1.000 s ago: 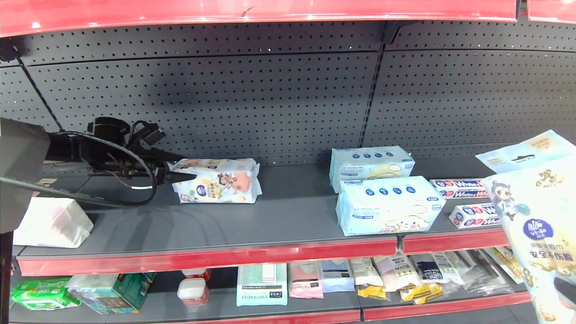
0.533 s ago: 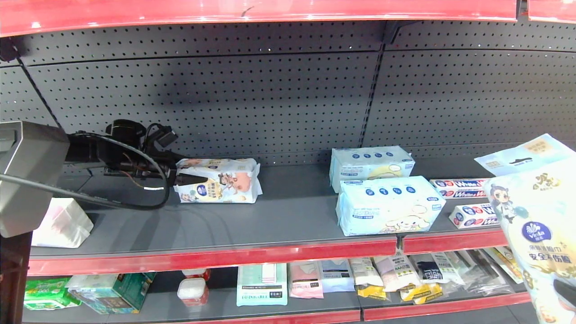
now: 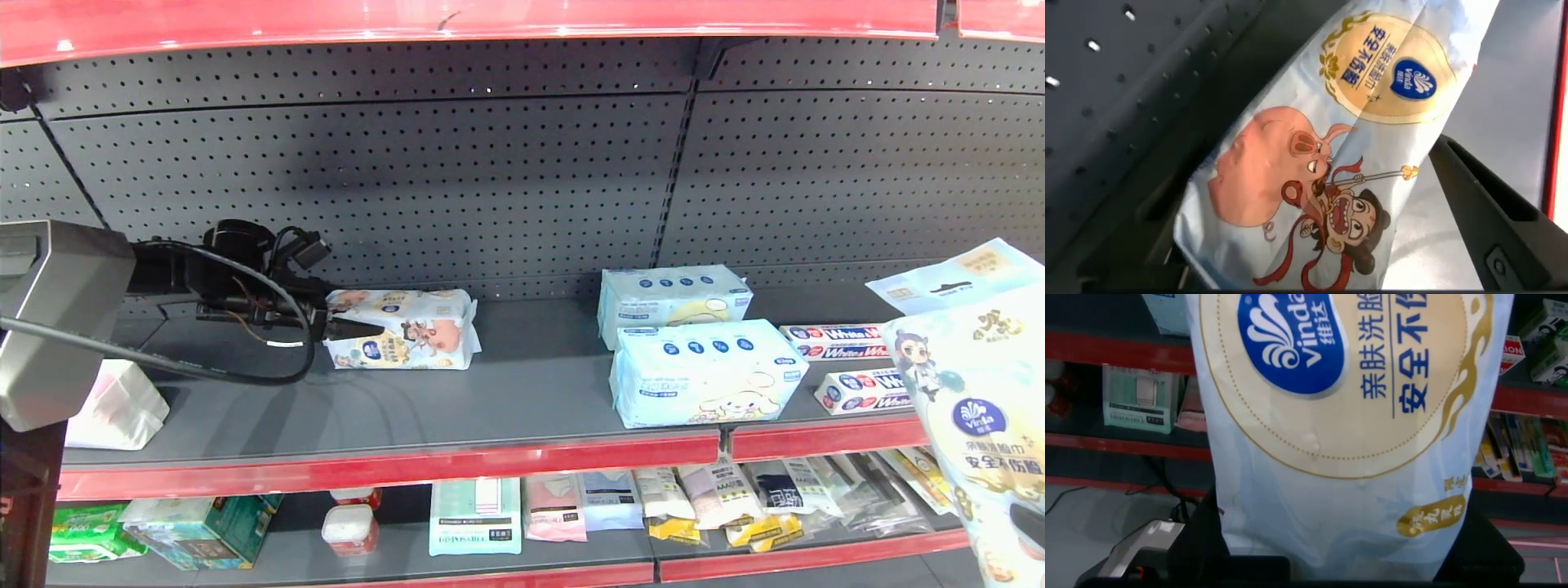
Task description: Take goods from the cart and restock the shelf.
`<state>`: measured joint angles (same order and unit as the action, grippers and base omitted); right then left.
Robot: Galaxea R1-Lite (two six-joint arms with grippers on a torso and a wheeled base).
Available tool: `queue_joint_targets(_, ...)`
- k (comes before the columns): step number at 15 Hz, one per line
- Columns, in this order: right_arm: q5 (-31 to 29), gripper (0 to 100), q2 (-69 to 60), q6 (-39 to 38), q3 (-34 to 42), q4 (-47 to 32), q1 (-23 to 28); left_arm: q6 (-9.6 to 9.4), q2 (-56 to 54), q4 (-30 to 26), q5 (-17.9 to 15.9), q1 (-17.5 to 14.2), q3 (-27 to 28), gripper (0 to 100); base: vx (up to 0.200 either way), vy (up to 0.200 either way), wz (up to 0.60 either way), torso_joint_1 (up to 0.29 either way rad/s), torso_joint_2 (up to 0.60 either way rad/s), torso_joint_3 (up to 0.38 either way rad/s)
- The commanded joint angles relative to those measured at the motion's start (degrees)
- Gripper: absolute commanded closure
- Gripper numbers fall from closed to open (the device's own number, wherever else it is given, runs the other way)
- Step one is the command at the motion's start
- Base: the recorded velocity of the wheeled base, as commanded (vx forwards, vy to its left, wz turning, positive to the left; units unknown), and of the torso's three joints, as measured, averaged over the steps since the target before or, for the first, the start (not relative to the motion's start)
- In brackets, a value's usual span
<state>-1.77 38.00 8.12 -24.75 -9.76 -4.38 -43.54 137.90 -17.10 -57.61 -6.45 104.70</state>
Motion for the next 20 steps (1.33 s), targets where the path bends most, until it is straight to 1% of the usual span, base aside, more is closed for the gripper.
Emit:
queue_joint_targets(1,0.01,100,0.15,0.05,-0.21,0.01,-0.02,-0.05,-0.09,-0.12,0.04,-0.32,0.06,0,0.0,0.0,0.0,0.0,0.0,0.0)
queue_joint_targets(9,-1.04,100,-0.29,0.23,-0.21,0.01,-0.02,-0.14,0.97,-0.12,0.04,-0.06,0.15,0,0.0,0.0,0.0,0.0,0.0,0.0)
queue_joint_targets(10,-1.04,100,-0.12,0.23,-0.21,0.01,-0.02,-0.31,1.67,-0.12,0.04,0.03,0.32,100,0.0,0.0,0.0,0.0,0.0,0.0)
queue_joint_targets(16,-1.48,100,-0.21,0.32,-0.21,0.01,-0.02,-0.31,2.02,-0.21,-0.13,0.3,0.85,100,0.0,0.0,0.0,0.0,0.0,0.0)
queue_joint_targets(18,-1.48,100,-0.21,0.67,-0.21,0.01,-0.02,-0.4,1.67,-1.27,-0.13,0.3,0.68,100,0.0,0.0,0.0,0.0,0.0,0.0)
queue_joint_targets(20,-1.48,100,-0.29,0.67,-0.21,0.01,-0.02,-2.16,0.79,-1.79,-0.31,-0.06,0.68,100,0.0,0.0,0.0,0.0,0.0,0.0)
